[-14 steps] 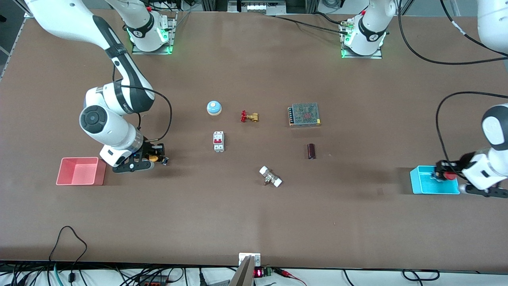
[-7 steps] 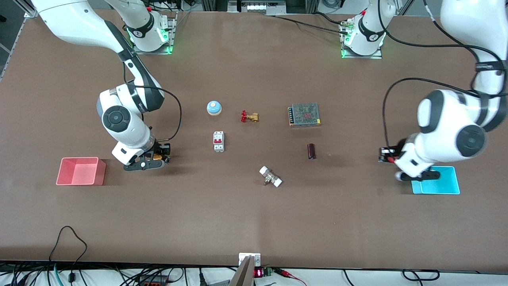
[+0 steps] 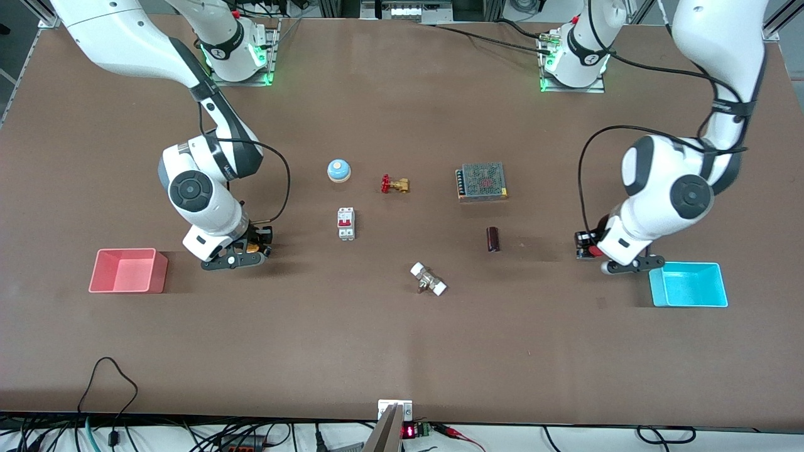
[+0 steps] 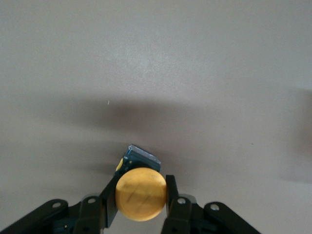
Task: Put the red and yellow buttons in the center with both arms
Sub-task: 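Lift the yellow button with the right gripper while the left gripper lifts the red, then lower both buttons onto the table center and open both grippers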
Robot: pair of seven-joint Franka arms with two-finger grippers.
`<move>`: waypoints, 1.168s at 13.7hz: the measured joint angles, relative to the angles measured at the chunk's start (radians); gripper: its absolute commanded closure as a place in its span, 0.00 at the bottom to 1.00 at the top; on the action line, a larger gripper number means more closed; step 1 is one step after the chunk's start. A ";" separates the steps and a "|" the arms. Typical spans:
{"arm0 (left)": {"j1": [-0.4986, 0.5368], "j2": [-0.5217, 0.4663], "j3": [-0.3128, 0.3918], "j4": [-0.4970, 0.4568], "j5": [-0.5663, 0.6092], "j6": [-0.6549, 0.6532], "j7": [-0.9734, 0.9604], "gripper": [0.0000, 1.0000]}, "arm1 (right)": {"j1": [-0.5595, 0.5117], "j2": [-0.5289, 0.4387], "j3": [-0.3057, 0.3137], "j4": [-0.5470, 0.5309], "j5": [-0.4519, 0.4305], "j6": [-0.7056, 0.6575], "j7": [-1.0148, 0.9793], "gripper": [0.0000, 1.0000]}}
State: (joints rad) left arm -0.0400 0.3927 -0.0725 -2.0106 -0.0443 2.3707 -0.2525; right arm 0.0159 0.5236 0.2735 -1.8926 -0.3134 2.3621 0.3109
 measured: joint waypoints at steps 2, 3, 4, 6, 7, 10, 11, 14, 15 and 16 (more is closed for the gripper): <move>-0.002 -0.002 -0.009 -0.048 0.000 0.051 -0.044 0.62 | 0.002 0.002 0.000 0.000 -0.002 0.001 0.001 0.62; -0.002 -0.002 -0.010 -0.060 0.000 0.056 -0.063 0.62 | 0.002 0.002 0.000 0.000 -0.002 0.001 0.001 0.62; -0.002 -0.002 -0.013 -0.069 0.000 0.057 -0.083 0.62 | 0.002 0.002 0.000 0.000 -0.002 0.001 0.001 0.59; -0.006 0.008 -0.016 -0.081 0.000 0.057 -0.124 0.62 | 0.002 0.002 0.000 0.000 -0.002 0.001 0.002 0.45; -0.008 0.019 -0.018 -0.083 0.000 0.060 -0.138 0.62 | 0.002 0.003 0.000 0.000 -0.002 0.001 0.002 0.41; -0.016 0.053 -0.019 -0.084 0.000 0.087 -0.158 0.43 | 0.002 0.014 0.000 -0.002 -0.002 0.001 0.006 0.29; -0.017 0.053 -0.019 -0.084 0.000 0.088 -0.159 0.10 | 0.002 0.017 0.000 -0.002 -0.002 0.001 0.006 0.16; -0.018 0.037 -0.020 -0.067 0.000 0.117 -0.159 0.00 | 0.002 0.018 0.000 0.000 -0.002 0.005 0.007 0.00; -0.018 0.009 -0.020 -0.053 0.000 0.119 -0.159 0.00 | 0.002 0.017 0.000 0.007 -0.002 0.008 0.007 0.00; -0.019 -0.031 -0.020 -0.041 0.000 0.118 -0.159 0.00 | 0.002 0.013 0.000 0.022 0.001 0.006 0.007 0.00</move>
State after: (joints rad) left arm -0.0588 0.3621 -0.0923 -2.0520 -0.0448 2.4883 -0.4113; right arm 0.0183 0.5367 0.2736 -1.8704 -0.3128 2.3683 0.3182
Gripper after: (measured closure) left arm 0.154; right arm 0.018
